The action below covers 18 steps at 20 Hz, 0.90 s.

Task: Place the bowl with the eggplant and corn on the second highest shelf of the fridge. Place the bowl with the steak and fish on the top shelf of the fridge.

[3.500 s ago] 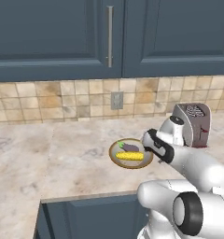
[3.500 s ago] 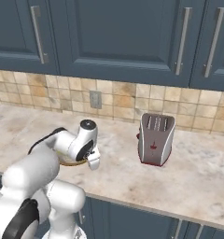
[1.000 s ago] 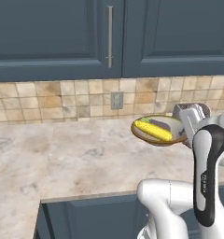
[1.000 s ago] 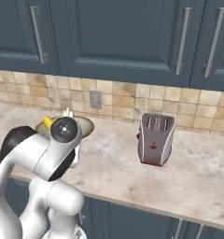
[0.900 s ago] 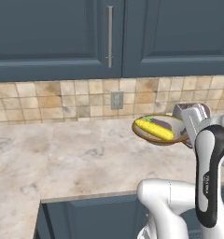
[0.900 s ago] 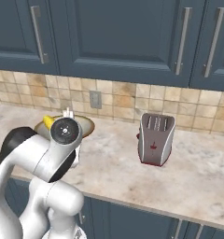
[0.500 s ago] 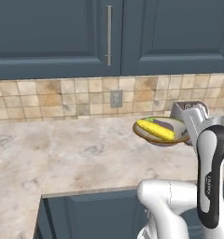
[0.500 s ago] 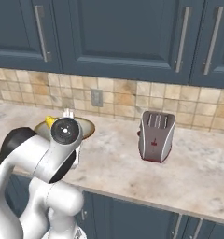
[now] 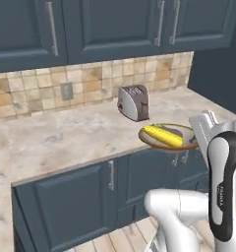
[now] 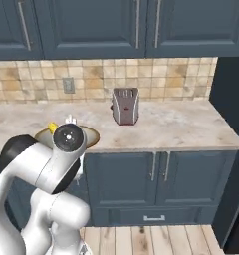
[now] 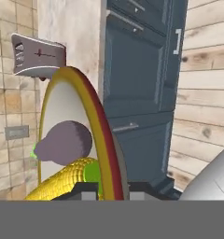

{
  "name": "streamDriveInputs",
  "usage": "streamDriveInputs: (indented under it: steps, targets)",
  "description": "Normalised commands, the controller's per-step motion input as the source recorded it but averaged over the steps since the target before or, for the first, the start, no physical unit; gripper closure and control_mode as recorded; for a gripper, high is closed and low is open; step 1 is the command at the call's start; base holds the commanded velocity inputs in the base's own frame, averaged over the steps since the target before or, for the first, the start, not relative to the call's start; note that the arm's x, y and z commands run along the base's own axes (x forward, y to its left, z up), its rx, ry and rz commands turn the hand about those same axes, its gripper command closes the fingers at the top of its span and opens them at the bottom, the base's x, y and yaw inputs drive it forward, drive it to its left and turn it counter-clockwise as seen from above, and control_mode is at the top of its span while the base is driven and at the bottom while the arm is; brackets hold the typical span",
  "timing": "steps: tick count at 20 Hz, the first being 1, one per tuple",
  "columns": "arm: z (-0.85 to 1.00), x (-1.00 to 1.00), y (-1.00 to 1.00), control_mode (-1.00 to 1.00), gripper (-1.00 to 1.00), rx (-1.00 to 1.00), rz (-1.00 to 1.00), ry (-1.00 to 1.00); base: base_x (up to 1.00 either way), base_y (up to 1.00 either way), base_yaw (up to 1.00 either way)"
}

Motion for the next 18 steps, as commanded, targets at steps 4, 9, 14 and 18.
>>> streamDriveInputs:
  steps: [4, 9, 14, 18]
  targets:
    - [0.0, 0.0, 0.0, 1.0, 1.0, 0.0, 0.0, 0.0, -0.63, -0.14, -0.71]
    - [0.0, 0.0, 0.0, 1.0, 1.0, 0.0, 0.0, 0.0, -0.2, -0.64, -0.66]
    - [0.0, 0.0, 0.0, 1.0, 1.0, 0.0, 0.0, 0.0, 0.05, -1.0, -0.55]
    - [0.0, 0.0, 0.0, 1.0, 1.0, 0.0, 0.0, 0.0, 0.2, -1.0, -0.51]
